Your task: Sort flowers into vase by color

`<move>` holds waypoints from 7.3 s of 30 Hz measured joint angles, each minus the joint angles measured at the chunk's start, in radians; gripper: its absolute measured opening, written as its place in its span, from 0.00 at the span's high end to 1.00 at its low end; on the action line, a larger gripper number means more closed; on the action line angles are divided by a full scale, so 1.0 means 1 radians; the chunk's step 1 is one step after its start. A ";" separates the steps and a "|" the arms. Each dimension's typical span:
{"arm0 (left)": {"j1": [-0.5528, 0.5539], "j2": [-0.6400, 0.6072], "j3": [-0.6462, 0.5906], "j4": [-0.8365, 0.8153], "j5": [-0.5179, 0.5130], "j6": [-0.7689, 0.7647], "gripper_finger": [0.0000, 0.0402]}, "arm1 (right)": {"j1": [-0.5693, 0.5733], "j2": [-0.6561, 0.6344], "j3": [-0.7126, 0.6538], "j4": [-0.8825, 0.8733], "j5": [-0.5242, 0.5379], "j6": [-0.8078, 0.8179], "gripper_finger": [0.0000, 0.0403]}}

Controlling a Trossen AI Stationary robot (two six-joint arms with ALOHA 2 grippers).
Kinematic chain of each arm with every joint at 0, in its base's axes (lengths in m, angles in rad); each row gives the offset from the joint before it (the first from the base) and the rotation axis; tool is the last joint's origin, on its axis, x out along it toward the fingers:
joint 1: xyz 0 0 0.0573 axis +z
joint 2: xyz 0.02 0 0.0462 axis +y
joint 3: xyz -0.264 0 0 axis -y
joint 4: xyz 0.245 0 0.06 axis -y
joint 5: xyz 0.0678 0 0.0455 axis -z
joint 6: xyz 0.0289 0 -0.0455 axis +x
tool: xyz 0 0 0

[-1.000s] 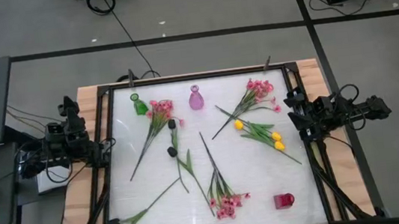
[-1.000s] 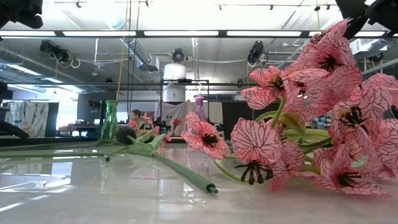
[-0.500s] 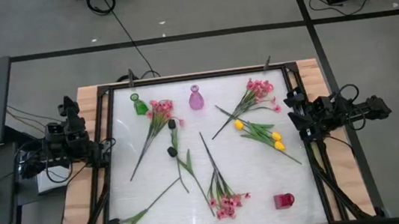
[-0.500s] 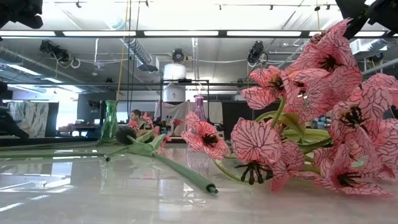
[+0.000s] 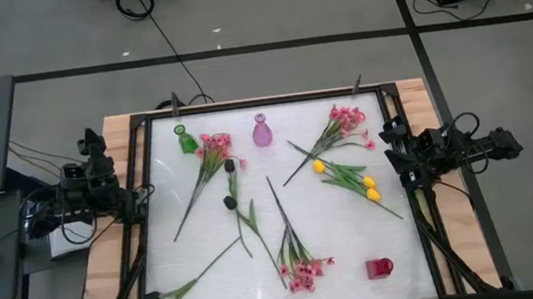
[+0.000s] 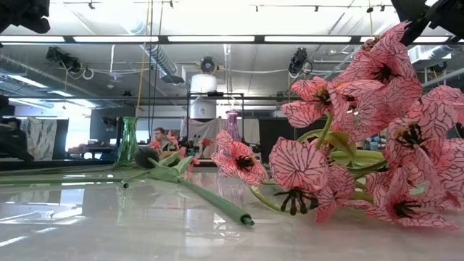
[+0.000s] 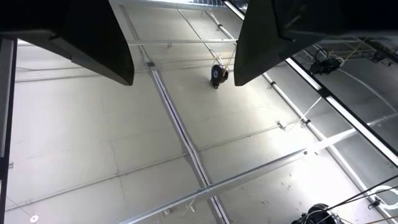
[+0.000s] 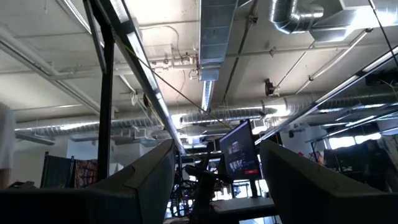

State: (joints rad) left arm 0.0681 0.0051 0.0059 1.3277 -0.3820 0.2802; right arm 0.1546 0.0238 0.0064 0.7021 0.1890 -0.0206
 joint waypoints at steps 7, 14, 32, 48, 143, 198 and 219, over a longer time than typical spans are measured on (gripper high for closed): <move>0.000 0.000 0.000 0.000 0.000 0.000 0.29 | 0.000 0.000 0.000 0.000 0.000 0.000 0.40; 0.000 0.000 0.000 0.000 0.000 0.000 0.29 | 0.000 0.000 0.000 0.000 0.000 0.000 0.40; 0.000 0.000 0.000 0.000 0.000 0.000 0.29 | 0.000 0.000 0.000 0.000 0.000 0.000 0.40; 0.000 0.000 0.000 0.000 0.000 0.000 0.29 | 0.000 0.000 0.000 0.010 0.008 0.003 0.40; 0.000 0.000 0.000 0.000 0.000 0.000 0.29 | 0.000 0.000 0.000 0.164 0.261 0.107 0.40; 0.000 0.000 0.000 0.000 0.000 0.000 0.29 | -0.064 0.925 1.129 -0.539 0.683 -0.062 0.40; 0.000 0.000 0.000 0.000 0.000 0.000 0.29 | -0.327 1.300 1.654 -1.258 0.393 0.169 0.40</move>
State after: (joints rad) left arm 0.0681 0.0054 0.0055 1.3272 -0.3817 0.2803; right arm -0.1723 1.3237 1.6606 -0.5562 0.5820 0.1482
